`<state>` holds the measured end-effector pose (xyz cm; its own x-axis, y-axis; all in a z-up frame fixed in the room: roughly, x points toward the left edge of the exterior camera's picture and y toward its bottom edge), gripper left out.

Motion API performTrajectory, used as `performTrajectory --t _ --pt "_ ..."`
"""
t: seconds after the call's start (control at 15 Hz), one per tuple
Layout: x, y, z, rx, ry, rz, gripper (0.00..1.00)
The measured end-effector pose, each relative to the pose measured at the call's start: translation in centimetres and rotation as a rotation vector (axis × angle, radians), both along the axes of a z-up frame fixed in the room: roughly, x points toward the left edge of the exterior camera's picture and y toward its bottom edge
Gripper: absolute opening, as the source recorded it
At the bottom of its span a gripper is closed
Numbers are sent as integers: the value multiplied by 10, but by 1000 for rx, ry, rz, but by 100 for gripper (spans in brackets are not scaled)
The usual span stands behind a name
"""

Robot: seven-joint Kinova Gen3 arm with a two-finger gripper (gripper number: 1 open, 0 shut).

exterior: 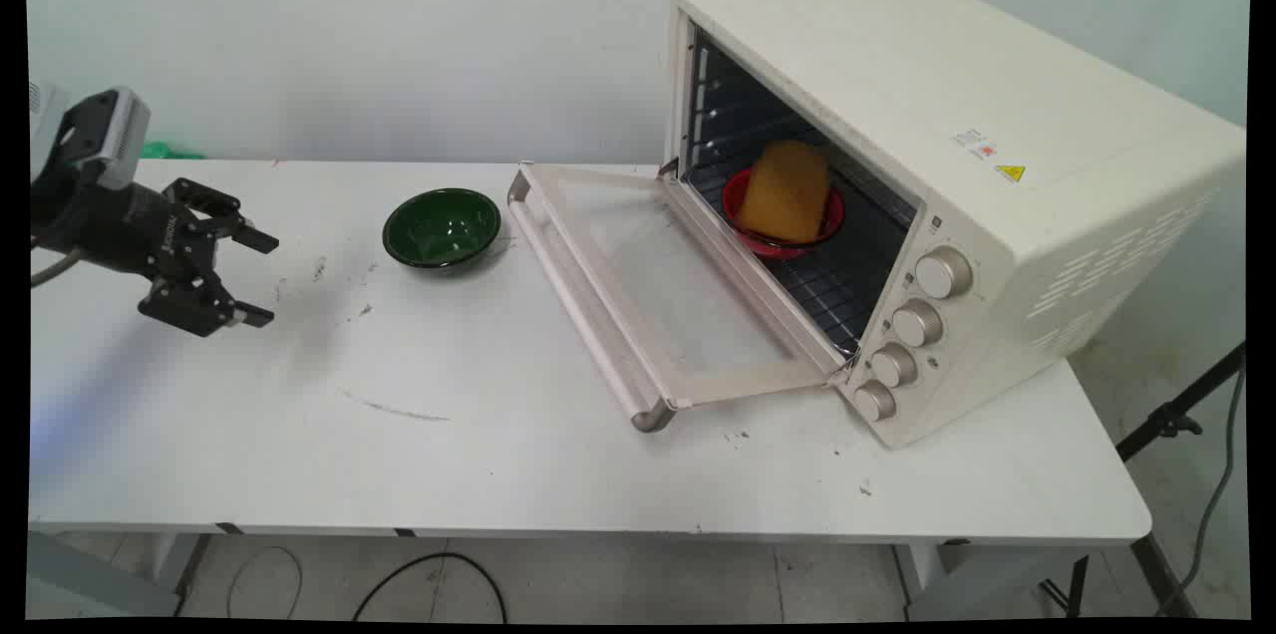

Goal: Close the oven

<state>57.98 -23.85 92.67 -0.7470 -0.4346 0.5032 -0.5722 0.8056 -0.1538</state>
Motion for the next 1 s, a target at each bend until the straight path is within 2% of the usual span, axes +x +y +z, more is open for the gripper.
performTrajectory --t 0.53,1.0 --pt "-41 -8 9 28 32 75 100" --pt "-93 -27 -8 36 68 147 100"
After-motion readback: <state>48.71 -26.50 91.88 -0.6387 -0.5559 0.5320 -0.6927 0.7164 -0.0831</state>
